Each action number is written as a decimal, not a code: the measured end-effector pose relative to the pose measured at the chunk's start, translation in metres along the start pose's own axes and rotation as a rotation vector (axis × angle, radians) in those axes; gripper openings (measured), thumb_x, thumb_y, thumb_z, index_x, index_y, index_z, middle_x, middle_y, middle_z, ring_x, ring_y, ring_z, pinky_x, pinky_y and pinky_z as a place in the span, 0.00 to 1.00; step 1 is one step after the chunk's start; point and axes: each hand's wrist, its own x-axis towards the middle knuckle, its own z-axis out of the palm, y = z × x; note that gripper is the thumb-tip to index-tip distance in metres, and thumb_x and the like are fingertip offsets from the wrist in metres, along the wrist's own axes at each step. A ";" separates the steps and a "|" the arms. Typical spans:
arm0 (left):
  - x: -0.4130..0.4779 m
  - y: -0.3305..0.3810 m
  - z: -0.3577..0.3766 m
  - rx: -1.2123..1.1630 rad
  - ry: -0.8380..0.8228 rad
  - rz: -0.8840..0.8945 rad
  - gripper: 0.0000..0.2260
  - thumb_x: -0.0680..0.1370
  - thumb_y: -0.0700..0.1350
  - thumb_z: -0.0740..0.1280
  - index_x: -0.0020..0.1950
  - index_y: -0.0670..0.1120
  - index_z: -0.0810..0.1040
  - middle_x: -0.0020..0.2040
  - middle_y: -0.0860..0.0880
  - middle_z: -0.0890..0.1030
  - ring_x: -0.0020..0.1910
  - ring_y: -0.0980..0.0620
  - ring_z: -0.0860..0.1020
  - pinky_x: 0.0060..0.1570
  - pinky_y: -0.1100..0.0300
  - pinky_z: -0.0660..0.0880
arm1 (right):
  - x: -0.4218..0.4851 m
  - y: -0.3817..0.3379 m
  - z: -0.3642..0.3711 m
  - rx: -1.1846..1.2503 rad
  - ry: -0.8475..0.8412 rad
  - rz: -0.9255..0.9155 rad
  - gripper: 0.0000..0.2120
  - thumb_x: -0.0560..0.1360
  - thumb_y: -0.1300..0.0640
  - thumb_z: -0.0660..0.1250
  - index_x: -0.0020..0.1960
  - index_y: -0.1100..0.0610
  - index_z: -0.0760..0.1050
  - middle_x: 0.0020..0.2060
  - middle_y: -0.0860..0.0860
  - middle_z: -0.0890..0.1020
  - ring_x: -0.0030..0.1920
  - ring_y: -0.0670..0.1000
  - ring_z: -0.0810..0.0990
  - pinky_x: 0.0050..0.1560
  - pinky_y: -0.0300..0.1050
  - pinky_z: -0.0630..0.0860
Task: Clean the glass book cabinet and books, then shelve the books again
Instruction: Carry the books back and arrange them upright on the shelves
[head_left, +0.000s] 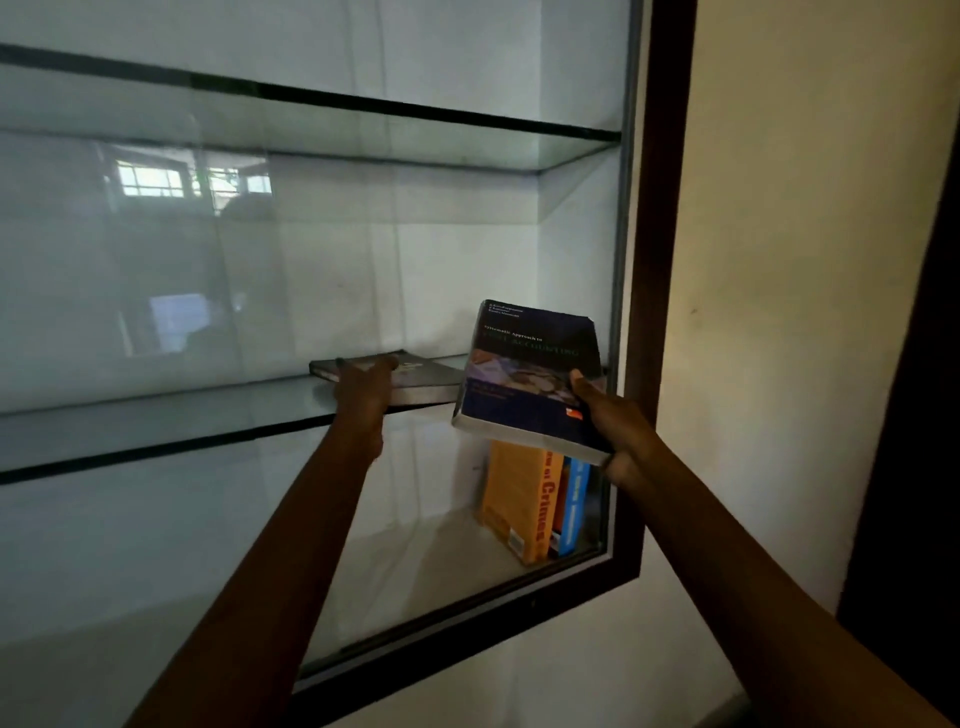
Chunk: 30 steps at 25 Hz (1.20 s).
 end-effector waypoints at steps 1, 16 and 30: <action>-0.005 -0.004 0.005 0.264 0.047 0.071 0.36 0.73 0.53 0.68 0.76 0.46 0.56 0.76 0.41 0.54 0.73 0.40 0.58 0.71 0.45 0.59 | 0.009 0.000 0.000 -0.003 -0.017 0.017 0.09 0.76 0.51 0.64 0.47 0.56 0.74 0.36 0.55 0.82 0.34 0.52 0.82 0.30 0.42 0.79; -0.115 -0.034 0.090 0.221 0.095 0.843 0.21 0.75 0.33 0.67 0.65 0.48 0.72 0.57 0.57 0.77 0.54 0.71 0.75 0.53 0.72 0.72 | 0.041 -0.040 -0.016 -0.338 -0.141 -0.294 0.21 0.76 0.43 0.61 0.63 0.54 0.71 0.60 0.56 0.77 0.59 0.55 0.76 0.57 0.49 0.74; -0.028 -0.015 0.155 0.295 -0.397 0.607 0.25 0.78 0.57 0.60 0.73 0.57 0.56 0.71 0.56 0.62 0.69 0.60 0.63 0.57 0.74 0.63 | 0.092 -0.137 -0.006 -0.608 0.018 -0.796 0.16 0.75 0.62 0.66 0.62 0.58 0.70 0.59 0.56 0.78 0.58 0.56 0.77 0.57 0.50 0.75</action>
